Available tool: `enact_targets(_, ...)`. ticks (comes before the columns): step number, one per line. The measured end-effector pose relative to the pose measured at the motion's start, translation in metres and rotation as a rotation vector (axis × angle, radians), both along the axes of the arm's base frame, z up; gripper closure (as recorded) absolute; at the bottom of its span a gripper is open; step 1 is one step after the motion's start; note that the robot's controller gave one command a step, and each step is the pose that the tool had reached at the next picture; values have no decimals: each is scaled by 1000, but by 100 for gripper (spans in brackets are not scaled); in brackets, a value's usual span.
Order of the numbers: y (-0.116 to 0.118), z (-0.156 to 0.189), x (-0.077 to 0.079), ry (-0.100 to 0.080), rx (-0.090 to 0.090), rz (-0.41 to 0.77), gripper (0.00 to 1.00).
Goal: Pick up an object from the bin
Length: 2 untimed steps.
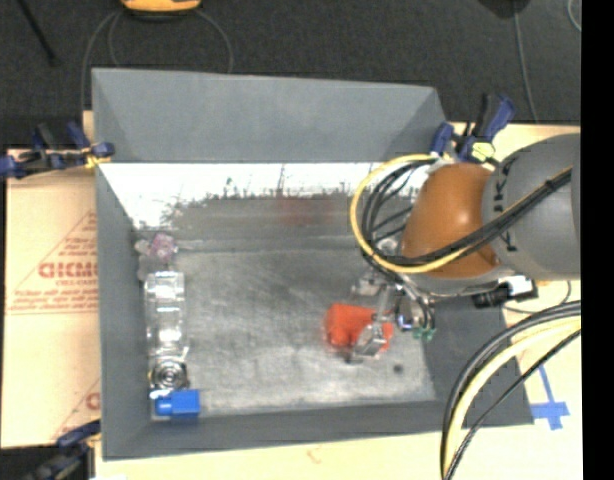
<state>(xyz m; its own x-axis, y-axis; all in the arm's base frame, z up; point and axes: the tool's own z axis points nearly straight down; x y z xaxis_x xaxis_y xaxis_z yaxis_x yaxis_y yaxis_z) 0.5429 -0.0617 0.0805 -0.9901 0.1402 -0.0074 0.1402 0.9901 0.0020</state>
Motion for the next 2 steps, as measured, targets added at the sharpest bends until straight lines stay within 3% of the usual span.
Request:
enact_targets(1, -1, 1, 1, -1, -1, -1, 100)
enact_targets(2, 7, 142, 14, -4, 0, -91, 100)
